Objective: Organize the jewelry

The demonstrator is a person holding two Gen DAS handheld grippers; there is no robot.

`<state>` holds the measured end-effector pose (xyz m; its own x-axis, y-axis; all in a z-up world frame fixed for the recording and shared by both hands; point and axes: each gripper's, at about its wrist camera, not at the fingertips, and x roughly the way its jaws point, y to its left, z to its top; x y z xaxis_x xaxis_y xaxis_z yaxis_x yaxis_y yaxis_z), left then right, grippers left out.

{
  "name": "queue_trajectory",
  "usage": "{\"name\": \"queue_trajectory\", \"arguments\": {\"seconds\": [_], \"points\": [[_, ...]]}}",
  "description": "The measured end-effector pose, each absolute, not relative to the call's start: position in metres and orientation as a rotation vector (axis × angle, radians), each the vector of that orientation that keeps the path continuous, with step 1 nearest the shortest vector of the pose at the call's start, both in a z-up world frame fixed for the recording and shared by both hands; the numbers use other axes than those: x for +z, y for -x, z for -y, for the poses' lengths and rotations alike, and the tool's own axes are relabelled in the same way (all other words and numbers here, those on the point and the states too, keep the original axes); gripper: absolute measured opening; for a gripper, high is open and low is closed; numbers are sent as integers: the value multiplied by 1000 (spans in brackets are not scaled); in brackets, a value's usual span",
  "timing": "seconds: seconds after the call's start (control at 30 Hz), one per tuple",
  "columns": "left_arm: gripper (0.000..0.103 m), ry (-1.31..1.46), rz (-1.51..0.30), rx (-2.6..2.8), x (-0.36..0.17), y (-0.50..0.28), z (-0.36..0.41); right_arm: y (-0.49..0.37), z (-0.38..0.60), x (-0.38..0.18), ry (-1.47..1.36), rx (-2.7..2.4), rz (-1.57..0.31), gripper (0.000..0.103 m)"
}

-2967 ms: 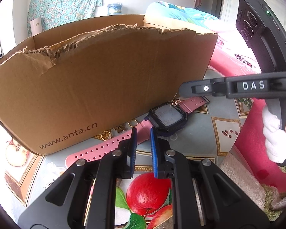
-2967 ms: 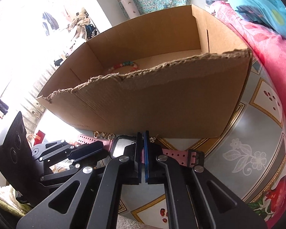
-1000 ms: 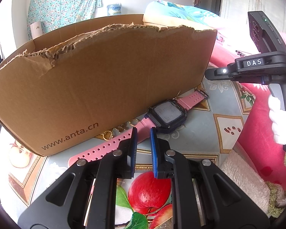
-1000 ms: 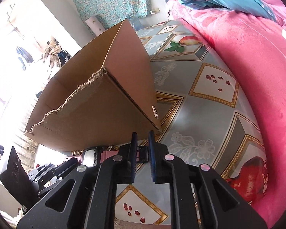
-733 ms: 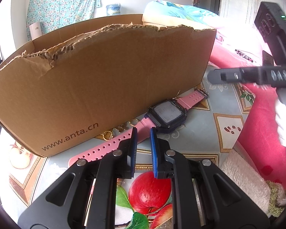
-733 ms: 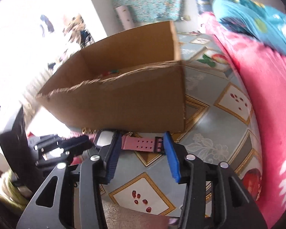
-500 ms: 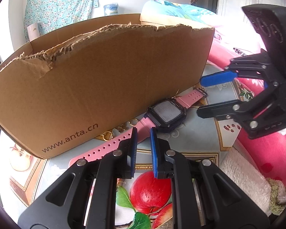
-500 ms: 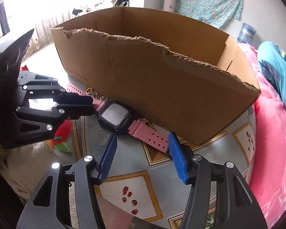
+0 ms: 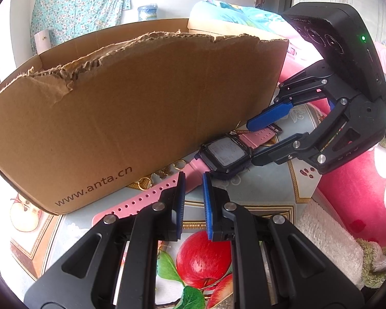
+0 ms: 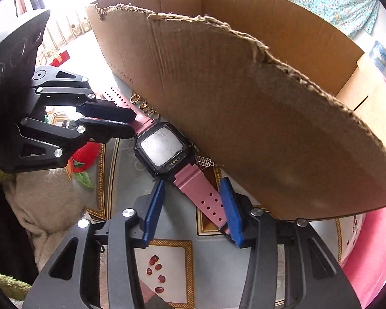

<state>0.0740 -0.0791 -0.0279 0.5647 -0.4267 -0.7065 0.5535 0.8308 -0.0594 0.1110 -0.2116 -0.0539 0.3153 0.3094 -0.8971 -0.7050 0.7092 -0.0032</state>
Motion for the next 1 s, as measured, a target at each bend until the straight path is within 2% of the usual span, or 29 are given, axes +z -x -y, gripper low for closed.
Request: {"name": "queue_trajectory", "arguments": {"seconds": [0.23, 0.37, 0.5, 0.77, 0.83, 0.87, 0.9, 0.93, 1.0], "points": [[13, -180, -778, -582, -28, -74, 77, -99, 197, -44, 552, 674, -1038, 22], [14, -213, -774, -584, -27, -68, 79, -93, 195, -38, 561, 675, -1034, 4], [28, -280, -751, -571, -28, -59, 85, -93, 199, -30, 551, 672, -1022, 4], [31, -384, -716, -535, -30, -51, 97, -97, 197, -22, 483, 688, -1060, 4], [31, -372, -723, -537, -30, -52, 96, -100, 201, -21, 448, 695, -1062, 8], [31, -364, -727, -540, -30, -53, 96, -101, 203, -21, 429, 706, -1072, 20], [31, -356, -731, -543, -30, -55, 95, -102, 206, -20, 411, 715, -1073, 38], [31, -349, -734, -546, -30, -56, 94, -104, 206, -19, 397, 725, -1068, 45], [32, -339, -739, -549, -29, -58, 91, -105, 206, -19, 387, 760, -1065, 48]]}}
